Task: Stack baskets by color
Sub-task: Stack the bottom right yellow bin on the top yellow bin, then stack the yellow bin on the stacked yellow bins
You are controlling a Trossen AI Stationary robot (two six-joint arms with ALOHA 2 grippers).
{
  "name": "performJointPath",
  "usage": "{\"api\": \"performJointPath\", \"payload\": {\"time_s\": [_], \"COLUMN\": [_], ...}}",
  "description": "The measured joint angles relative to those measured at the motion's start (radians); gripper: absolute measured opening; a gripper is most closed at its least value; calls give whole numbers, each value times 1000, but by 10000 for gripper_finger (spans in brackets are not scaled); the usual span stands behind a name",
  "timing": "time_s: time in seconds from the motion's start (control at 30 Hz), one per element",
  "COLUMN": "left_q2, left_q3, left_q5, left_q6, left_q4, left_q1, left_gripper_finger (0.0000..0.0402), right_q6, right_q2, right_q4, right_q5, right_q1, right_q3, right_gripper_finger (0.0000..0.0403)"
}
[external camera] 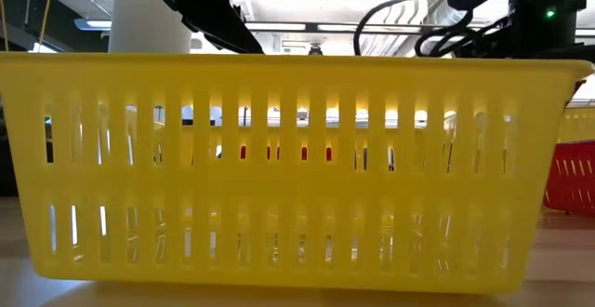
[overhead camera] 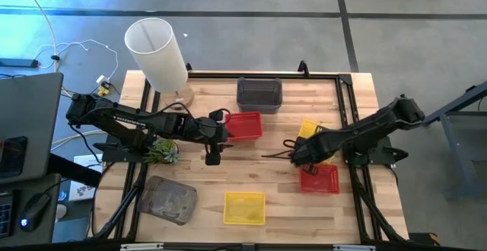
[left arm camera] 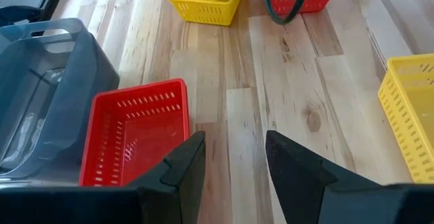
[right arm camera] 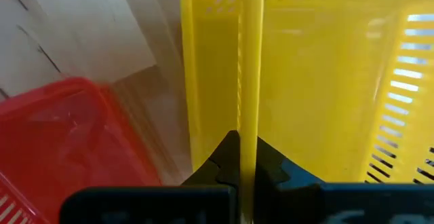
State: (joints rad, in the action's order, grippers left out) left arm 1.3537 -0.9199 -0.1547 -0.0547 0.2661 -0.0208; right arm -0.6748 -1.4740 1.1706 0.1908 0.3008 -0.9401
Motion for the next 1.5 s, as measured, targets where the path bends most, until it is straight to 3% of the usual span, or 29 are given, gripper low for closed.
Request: {"api": "performJointPath", "payload": {"time_s": [0.4,0.7,1.13,1.37,1.5], "left_q2": [0,0,0,0,0], "left_q3": [0,0,0,0,0], "left_q5": [0,77,74,77,128], "left_q6": [29,64,156,226,228], "left_q4": [1,2,2,3,3], "left_q1": [0,2,2,2,2], "left_gripper_finger": [141,141,141,141,141], "right_q6": [5,3,-2,-52,-54], "right_q2": [-14,-14,-11,-9,-9], "right_q4": [2,2,3,21,19], "right_q5": [-75,-32,-24,-32,-43], "right_q1": [0,1,1,1,1], "right_q3": [0,0,0,-1,-1], "right_gripper_finger": [0,2,103,110,110]}}
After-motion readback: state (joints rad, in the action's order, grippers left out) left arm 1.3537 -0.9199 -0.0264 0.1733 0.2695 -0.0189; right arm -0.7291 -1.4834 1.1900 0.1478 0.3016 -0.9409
